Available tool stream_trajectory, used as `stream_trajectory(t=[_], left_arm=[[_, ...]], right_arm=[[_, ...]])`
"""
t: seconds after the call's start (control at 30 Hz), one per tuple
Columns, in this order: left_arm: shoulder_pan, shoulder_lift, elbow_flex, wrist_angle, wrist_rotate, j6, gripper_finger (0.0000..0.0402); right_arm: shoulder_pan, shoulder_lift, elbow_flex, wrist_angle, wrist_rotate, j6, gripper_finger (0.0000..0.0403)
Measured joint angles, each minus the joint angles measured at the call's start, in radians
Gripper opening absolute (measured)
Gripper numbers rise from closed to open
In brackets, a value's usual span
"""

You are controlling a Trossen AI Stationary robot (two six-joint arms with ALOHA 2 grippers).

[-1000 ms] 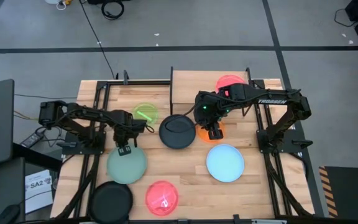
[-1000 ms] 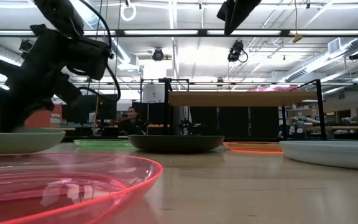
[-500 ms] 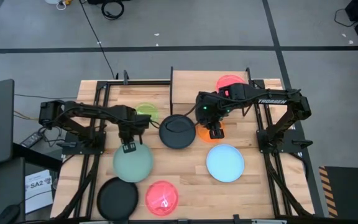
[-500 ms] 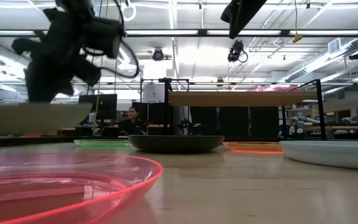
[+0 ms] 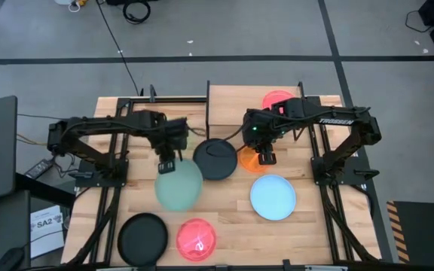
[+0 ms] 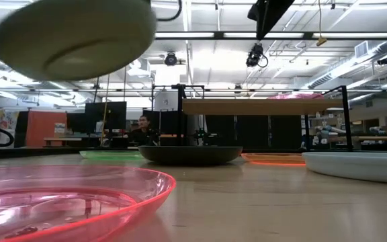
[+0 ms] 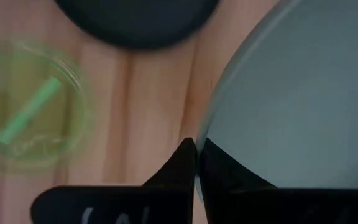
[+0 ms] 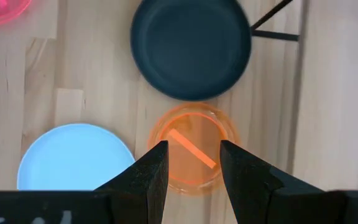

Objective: Place and stack plates onto a shelf
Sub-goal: Put the left blue plate on the shelf

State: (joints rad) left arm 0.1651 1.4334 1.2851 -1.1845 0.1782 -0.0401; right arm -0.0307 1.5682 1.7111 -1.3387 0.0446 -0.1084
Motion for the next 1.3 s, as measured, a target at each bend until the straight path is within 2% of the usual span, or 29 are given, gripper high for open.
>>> stream_trajectory(t=[0.2, 0.4, 0.6, 0.8, 1.07, 1.3], left_arm=[[0.102, 0.000, 0.099, 0.027, -0.001, -0.009, 0.0013], [0.236, 0.000, 0.142, 0.122, -0.047, -0.041, 0.0013], [0.376, 0.000, 0.143, 0.205, -0.056, -0.047, 0.0013], [0.489, 0.000, 0.143, 0.260, -0.085, -0.053, 0.0013], [0.566, 0.000, 0.143, 0.366, -0.084, -0.052, 0.0013], [0.585, 0.000, 0.143, 0.459, -0.084, -0.052, 0.0013]], right_arm=[[-0.012, -0.022, 0.000, 0.012, 0.009, 0.056, 0.0151], [-0.046, -0.022, 0.000, 0.064, 0.108, 0.130, 0.0151], [-0.107, -0.022, 0.000, 0.215, 0.178, 0.177, 0.0151], [-0.171, -0.022, 0.000, 0.400, 0.180, 0.196, 0.0151], [-0.239, -0.022, 0.000, 0.656, 0.181, 0.196, 0.0151], [-0.275, -0.022, 0.000, 0.820, 0.176, 0.149, 0.0151]])
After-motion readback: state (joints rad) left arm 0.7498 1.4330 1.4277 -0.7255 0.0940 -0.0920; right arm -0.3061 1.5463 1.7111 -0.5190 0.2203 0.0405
